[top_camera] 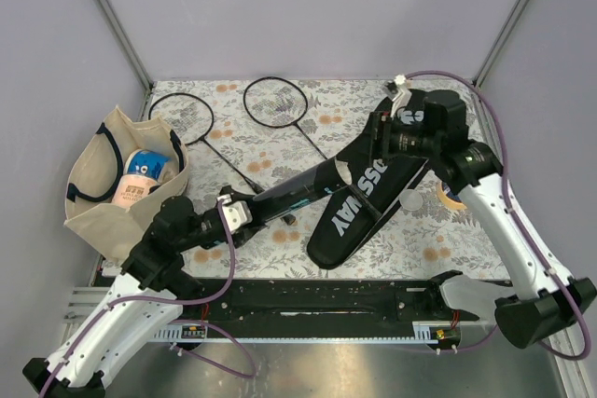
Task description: Pack up the badminton gear
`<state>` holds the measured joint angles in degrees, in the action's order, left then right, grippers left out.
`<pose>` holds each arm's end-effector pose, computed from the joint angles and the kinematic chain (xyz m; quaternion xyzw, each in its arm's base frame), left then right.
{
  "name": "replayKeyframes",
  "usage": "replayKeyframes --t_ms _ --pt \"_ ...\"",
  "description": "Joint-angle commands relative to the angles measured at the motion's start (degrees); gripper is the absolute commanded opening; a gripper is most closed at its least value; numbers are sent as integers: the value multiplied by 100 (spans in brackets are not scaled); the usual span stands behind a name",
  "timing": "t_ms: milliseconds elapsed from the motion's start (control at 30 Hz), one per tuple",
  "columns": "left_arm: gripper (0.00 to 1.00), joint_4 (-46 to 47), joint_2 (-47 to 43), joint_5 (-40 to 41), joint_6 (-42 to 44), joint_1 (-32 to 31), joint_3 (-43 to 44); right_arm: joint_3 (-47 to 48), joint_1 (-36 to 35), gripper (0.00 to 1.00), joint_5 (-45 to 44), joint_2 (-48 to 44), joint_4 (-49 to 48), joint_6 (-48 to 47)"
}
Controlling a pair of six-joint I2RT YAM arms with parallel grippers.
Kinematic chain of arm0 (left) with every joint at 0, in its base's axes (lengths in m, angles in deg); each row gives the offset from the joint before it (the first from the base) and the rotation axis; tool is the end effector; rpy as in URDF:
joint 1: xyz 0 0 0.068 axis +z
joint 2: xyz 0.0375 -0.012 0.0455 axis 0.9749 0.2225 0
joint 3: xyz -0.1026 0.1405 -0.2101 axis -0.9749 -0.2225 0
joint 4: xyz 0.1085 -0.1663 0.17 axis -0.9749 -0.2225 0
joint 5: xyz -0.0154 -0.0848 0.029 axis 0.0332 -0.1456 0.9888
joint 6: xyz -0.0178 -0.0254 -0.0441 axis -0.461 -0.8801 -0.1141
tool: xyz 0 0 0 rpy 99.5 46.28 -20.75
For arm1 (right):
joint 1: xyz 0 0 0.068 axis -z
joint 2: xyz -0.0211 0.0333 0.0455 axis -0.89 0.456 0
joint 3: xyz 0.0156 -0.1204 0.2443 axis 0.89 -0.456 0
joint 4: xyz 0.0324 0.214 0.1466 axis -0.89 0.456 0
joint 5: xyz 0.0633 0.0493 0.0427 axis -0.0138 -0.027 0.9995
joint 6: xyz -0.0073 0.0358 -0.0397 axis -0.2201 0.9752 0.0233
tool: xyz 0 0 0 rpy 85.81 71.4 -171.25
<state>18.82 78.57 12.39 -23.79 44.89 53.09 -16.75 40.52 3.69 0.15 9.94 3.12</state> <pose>0.0973 -0.0810 0.2741 0.4981 0.6068 -0.2272 0.5762 0.2218 0.1178 0.3963 -0.1960 0.7845 0.4802 0.3401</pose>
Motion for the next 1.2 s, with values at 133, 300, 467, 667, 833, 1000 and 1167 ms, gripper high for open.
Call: replayKeyframes --t_ms 133,300,467,667,833,1000,1167 --pt "19 398 -95 -525 214 -18 47 390 301 77 -896 -775 271 498" --pt "19 556 -463 -973 188 -18 -146 -295 617 72 -2100 -1171 228 885" --pt "20 837 -737 -1404 56 -18 -313 -945 793 66 -3559 -1365 210 1236" --pt "20 872 -675 -1239 21 -18 -252 -1833 1179 59 -5055 -1155 394 2281" --pt "21 960 -657 -1000 -190 -18 -216 -2203 1575 58 -5468 -602 509 2739" --pt "21 1013 -719 -948 -243 -18 -225 -2231 1751 59 -5601 171 167 2433" --pt "21 1022 -728 -842 -251 -18 -234 -2248 1804 55 -5120 1042 -219 2266"
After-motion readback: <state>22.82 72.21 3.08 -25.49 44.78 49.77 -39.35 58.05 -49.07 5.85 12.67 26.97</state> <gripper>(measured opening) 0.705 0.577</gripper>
